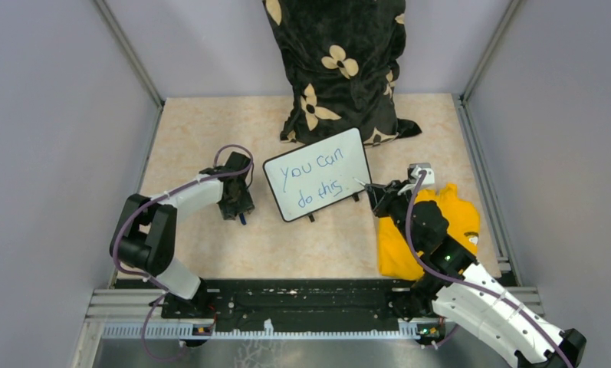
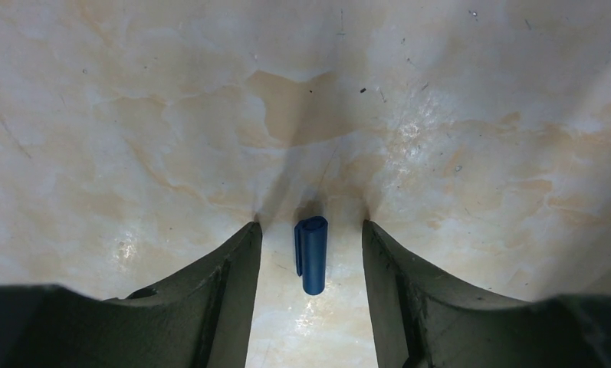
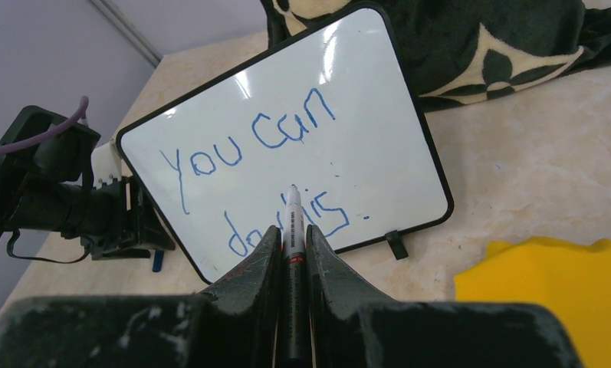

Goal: Write a sentence on the whiteboard
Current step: Close the whiteboard marker at the center of the board.

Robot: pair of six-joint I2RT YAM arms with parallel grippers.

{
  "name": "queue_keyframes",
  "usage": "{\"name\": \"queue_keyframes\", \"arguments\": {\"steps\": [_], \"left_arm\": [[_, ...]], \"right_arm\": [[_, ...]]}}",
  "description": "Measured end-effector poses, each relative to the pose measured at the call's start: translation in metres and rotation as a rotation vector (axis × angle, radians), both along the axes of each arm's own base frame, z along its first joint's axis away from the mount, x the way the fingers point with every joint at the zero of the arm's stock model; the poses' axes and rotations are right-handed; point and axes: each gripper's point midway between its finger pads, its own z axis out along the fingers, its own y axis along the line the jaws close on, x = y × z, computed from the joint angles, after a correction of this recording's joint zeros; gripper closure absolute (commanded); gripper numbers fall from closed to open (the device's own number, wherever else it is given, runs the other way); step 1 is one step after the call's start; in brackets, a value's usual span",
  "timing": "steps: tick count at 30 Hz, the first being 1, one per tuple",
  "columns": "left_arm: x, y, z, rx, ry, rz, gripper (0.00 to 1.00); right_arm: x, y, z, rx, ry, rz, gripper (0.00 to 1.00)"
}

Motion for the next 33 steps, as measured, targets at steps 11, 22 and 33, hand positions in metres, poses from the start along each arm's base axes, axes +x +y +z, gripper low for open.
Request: {"name": "queue_keyframes", "arguments": {"steps": [11, 22, 33], "left_arm": [[-0.0018, 0.0011, -0.0009, 0.0, -0.006, -0.008, 0.47], [-0.0025, 0.002, -0.0008, 0.003, -0.008, -0.015, 0.49], [-0.0037, 0.0033, -0.0016, 0.008, -0.008, -0.014, 0.52]], "right_arm": [[0.0002, -0.0008, -0.0009, -0.005, 0.002, -0.004, 1.0], [0.0002, -0.0011, -0.0011, -0.009, 0.001, -0.004, 1.0], [0.0002, -0.001, -0.0011, -0.009, 0.001, -0.004, 1.0]]}}
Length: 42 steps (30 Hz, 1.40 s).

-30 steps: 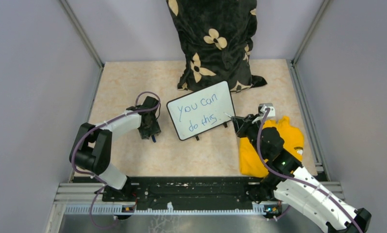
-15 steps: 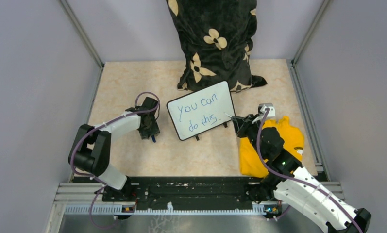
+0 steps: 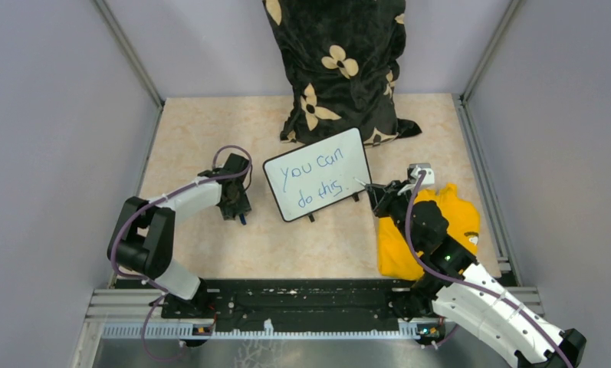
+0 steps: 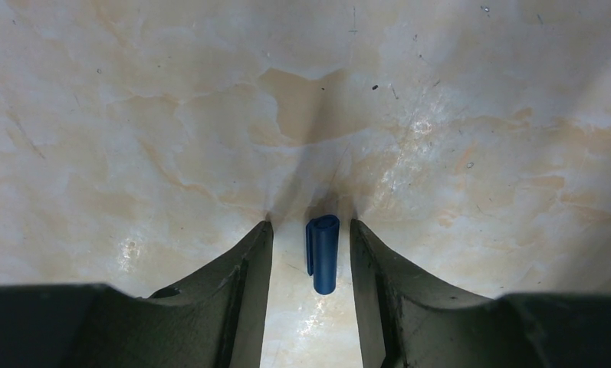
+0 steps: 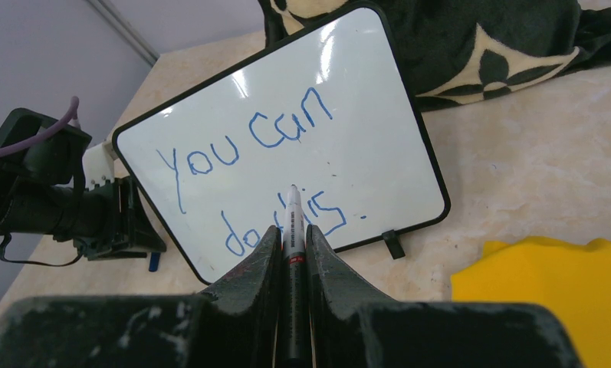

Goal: Write a sentence on the whiteboard
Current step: Close the whiteboard marker at the center of the board.

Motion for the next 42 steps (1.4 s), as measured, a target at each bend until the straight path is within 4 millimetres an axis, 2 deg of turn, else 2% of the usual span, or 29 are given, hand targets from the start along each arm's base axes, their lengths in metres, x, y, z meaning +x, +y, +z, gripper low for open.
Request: {"name": "queue_keyframes", "arguments": {"steps": [15, 42], "left_arm": [[-0.0041, -0.0077, -0.0002, 0.011, -0.01, -0.027, 0.49], [-0.0055, -0.0047, -0.0015, 0.02, -0.013, -0.008, 0.61]], "right_arm": [[0.0001, -0.0003, 0.0002, 0.0, -0.001, -0.002, 1.0], [-0.0004, -0.001, 0.0018, 0.004, -0.005, -0.003, 1.0]]}}
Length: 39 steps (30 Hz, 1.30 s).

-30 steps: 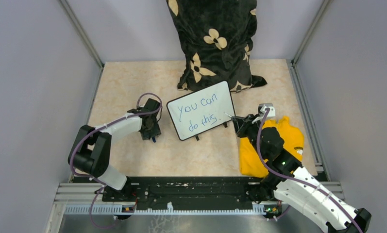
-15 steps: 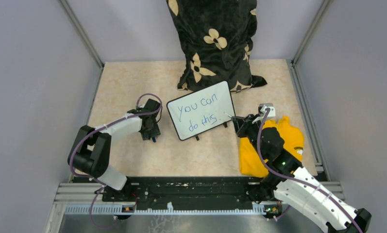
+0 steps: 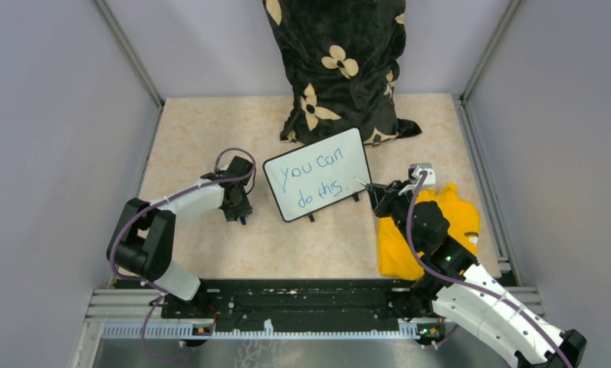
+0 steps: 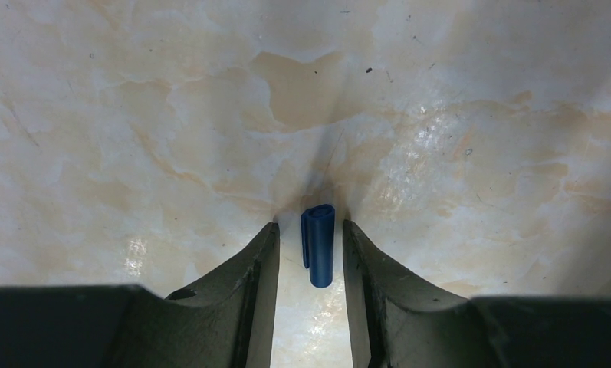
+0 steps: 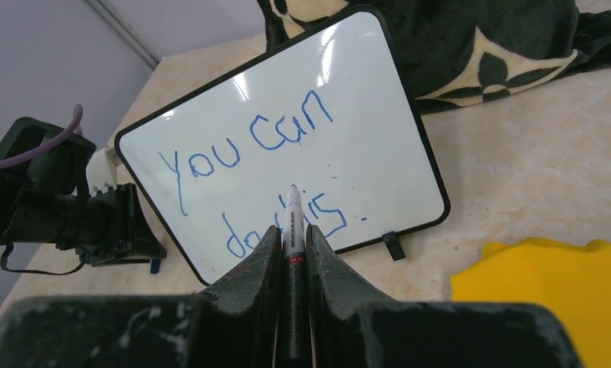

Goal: Write a sentence on the whiteboard
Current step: Close the whiteboard marker at the center of the board.

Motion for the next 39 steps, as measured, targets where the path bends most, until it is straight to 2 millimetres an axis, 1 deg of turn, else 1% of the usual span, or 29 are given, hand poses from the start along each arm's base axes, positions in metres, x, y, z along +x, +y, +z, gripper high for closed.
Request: {"name": "queue_keyframes", "arguments": {"steps": [14, 20, 24, 26, 35, 39], "left_arm": [[-0.0013, 0.0018, -0.0014, 0.008, 0.002, 0.001, 0.73], [-0.002, 0.0021, -0.0021, 0.008, 0.003, 0.001, 0.81], [-0.0019, 0.0018, -0.0021, 0.007, 0.003, 0.0, 0.91], [-0.0019, 0.0017, -0.0019, 0.006, 0.002, 0.0, 0.99], [-0.0016, 0.0015, 0.0021, -0.001, -0.011, 0.004, 1.0], [-0.0047, 0.0013, 0.0036, -0.009, -0.005, 0.014, 1.0]], "right_arm": [[0.0, 0.0, 0.0, 0.0, 0.0, 0.0, 1.0], [0.0, -0.0001, 0.0, 0.0, 0.0, 0.0, 1.0], [0.0, -0.0001, 0.0, 0.0, 0.0, 0.0, 1.0], [0.0, -0.0001, 0.0, 0.0, 0.0, 0.0, 1.0], [0.0, -0.0001, 0.0, 0.0, 0.0, 0.0, 1.0], [0.0, -0.0001, 0.0, 0.0, 0.0, 0.0, 1.0]]}}
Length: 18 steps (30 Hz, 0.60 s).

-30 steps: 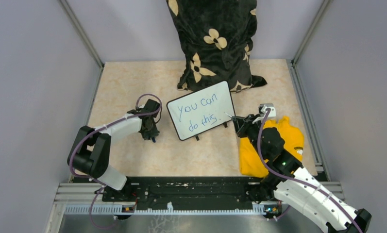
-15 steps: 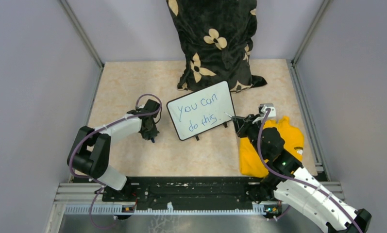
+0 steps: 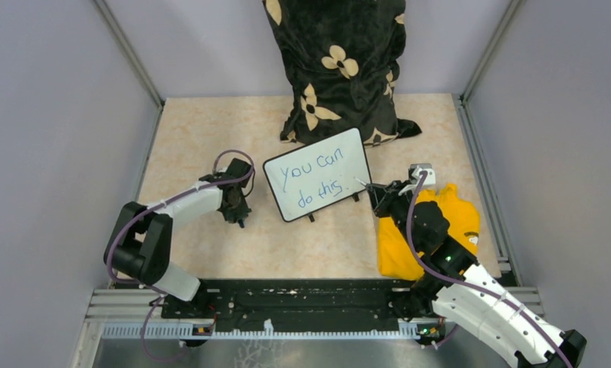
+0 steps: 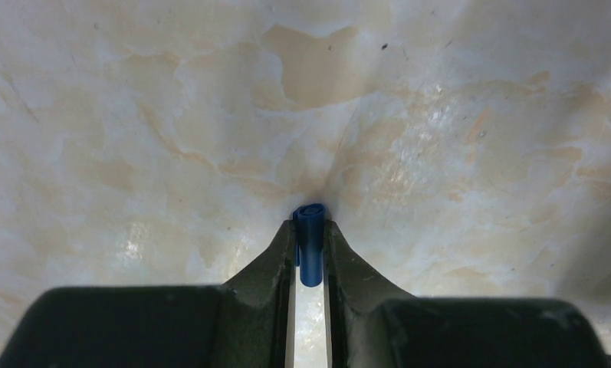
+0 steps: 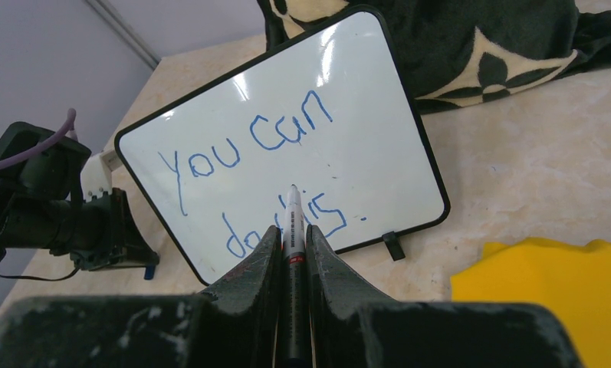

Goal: Write a sentence on the whiteboard
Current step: Close the whiteboard marker at the center of the board.

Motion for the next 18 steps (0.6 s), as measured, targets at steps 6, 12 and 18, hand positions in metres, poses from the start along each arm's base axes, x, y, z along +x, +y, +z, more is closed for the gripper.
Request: {"name": "queue_keyframes", "arguments": {"steps": [6, 12, 18], "left_arm": [[-0.012, 0.003, 0.017, -0.015, 0.0, 0.017, 1.0], [-0.008, 0.004, 0.067, -0.057, -0.121, 0.031, 1.0], [0.002, 0.0, 0.13, -0.137, -0.308, 0.018, 1.0]], "right_arm": [[0.0, 0.0, 0.0, -0.001, 0.0, 0.0, 1.0], [-0.001, 0.0, -0.002, -0.008, 0.008, 0.0, 1.0], [-0.002, -0.002, -0.002, -0.02, 0.018, 0.0, 1.0]]}}
